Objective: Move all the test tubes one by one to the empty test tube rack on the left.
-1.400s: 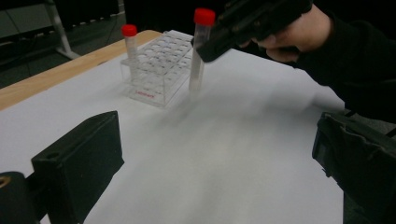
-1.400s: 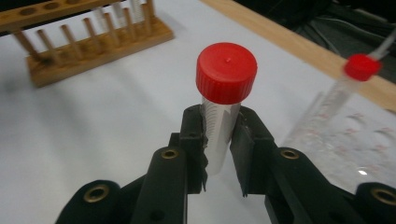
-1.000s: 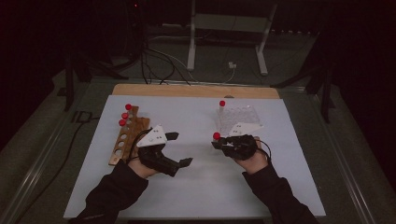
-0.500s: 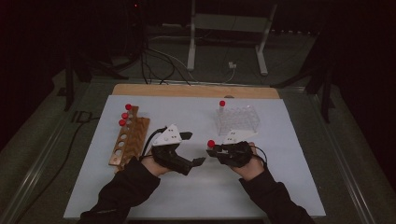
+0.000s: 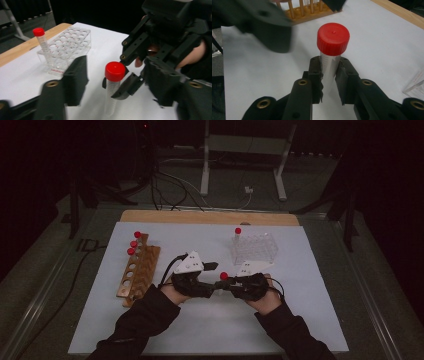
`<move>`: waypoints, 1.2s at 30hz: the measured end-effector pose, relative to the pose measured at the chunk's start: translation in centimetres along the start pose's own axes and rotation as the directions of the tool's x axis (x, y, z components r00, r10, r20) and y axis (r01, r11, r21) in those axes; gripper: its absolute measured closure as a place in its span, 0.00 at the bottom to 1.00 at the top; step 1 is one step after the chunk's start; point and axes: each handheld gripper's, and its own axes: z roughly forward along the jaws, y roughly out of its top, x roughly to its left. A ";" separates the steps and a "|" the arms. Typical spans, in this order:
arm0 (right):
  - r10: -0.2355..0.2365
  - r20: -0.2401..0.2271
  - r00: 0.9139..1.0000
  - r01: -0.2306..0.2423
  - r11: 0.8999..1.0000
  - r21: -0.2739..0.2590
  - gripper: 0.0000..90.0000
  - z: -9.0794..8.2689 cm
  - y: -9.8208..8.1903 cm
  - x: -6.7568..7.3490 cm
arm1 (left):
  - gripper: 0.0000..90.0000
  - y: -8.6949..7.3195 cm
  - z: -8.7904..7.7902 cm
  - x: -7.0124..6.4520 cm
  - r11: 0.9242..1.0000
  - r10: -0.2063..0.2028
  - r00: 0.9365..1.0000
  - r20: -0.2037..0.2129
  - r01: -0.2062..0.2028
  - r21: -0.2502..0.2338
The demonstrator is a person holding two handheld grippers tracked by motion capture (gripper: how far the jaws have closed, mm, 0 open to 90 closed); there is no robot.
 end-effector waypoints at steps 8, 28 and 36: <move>-0.001 0.002 1.000 0.001 1.000 -0.002 0.84 -0.1 0.0 -0.1 | 0.65 0.0 0.9 0.0 1.000 0.018 1.000 0.005 -0.019 0.023; 0.006 0.022 1.000 -0.005 1.000 -0.029 0.82 -0.5 0.1 -0.1 | 0.80 0.7 1.2 0.4 0.998 0.042 0.999 0.015 -0.043 0.052; 0.043 0.060 0.997 -0.039 0.997 -0.074 0.56 -1.4 0.2 -0.4 | 0.80 1.2 -0.3 1.2 0.999 0.036 0.999 -0.026 -0.035 0.039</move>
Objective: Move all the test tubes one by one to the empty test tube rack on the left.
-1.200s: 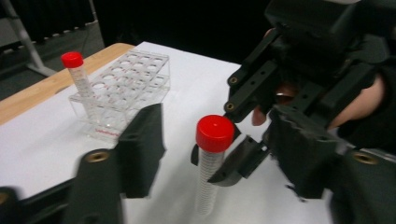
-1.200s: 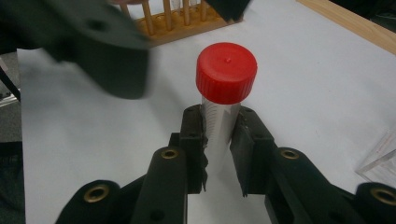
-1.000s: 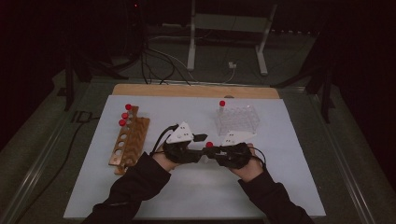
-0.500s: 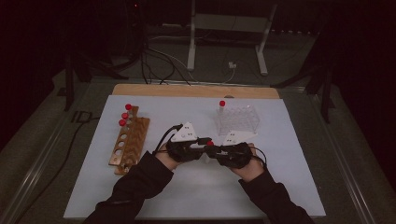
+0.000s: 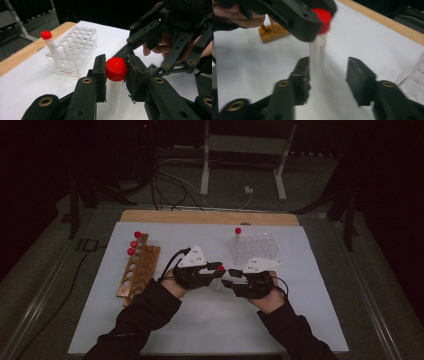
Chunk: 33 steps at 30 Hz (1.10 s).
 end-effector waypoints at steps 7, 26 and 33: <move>0.027 0.018 0.999 -0.026 0.999 -0.029 0.31 -0.5 0.2 -0.3 | 0.80 0.4 -2.1 0.9 1.000 -0.003 0.999 -0.039 0.002 -0.016; 0.070 0.014 0.997 -0.069 0.996 -0.060 0.00 -0.9 0.3 -0.6 | 0.80 -0.3 -9.2 3.8 0.998 -0.045 0.981 -0.190 0.037 -0.050; 0.067 0.011 0.998 -0.066 0.995 -0.069 0.00 -1.1 0.3 -0.7 | 0.80 -1.1 -12.3 5.0 0.995 -0.076 0.960 -0.271 0.056 -0.078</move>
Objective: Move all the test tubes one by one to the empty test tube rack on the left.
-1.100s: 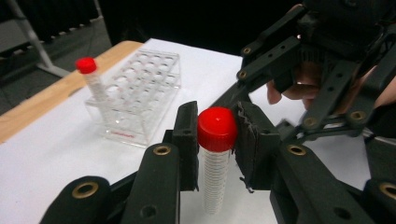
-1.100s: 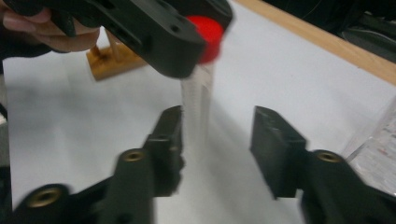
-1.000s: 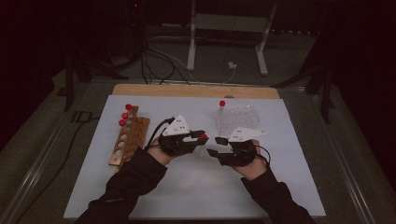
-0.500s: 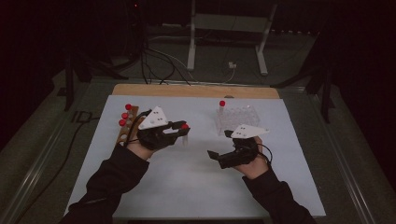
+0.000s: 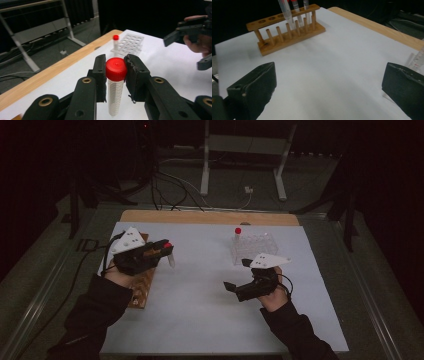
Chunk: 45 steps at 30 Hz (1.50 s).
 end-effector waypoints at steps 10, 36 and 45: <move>0.003 0.001 1.000 -0.003 1.000 -0.011 0.00 -0.1 0.0 -0.1 | 0.80 -1.1 -2.5 1.9 1.000 -0.023 0.996 -0.083 0.024 0.013; 0.012 -0.009 1.000 -0.012 1.000 -0.018 0.00 -0.2 -0.1 -0.4 | 0.80 -4.8 -5.3 5.9 0.994 -0.089 0.963 -0.255 0.101 0.034; 0.013 -0.009 1.000 -0.013 1.000 -0.018 0.00 -0.2 -0.2 -0.5 | 0.80 -7.1 -4.5 6.4 0.987 -0.132 0.958 -0.256 0.151 0.054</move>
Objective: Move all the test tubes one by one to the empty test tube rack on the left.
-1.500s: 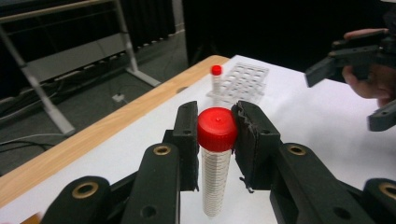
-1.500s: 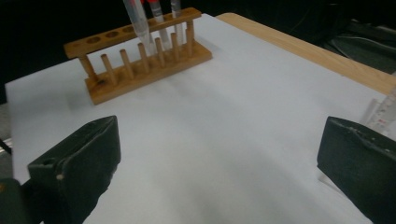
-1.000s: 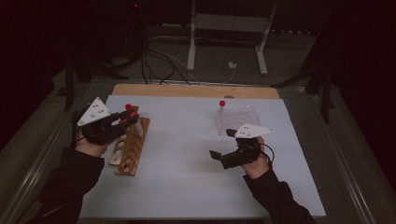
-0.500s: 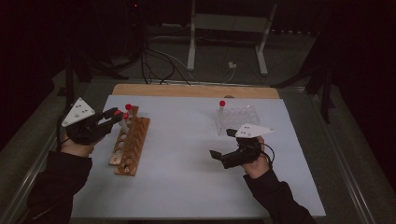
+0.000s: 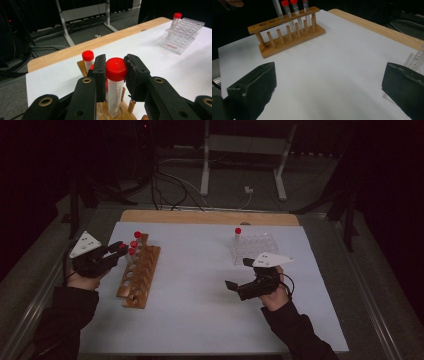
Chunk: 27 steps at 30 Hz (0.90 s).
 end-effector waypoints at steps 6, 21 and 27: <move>-0.002 0.001 1.000 0.002 1.000 0.004 0.00 0.1 0.0 0.0 | 0.80 -1.1 0.8 -0.1 1.000 -0.009 1.000 0.005 0.009 0.030; 0.003 -0.005 1.000 -0.003 1.000 0.007 0.00 0.1 -0.1 -0.1 | 0.80 -3.2 1.6 -0.2 0.996 -0.035 0.999 0.012 0.034 0.079; 0.004 -0.008 1.000 -0.004 1.000 0.010 0.00 0.1 -0.1 -0.1 | 0.80 -3.4 1.7 -0.1 0.996 -0.037 0.999 0.019 0.036 0.087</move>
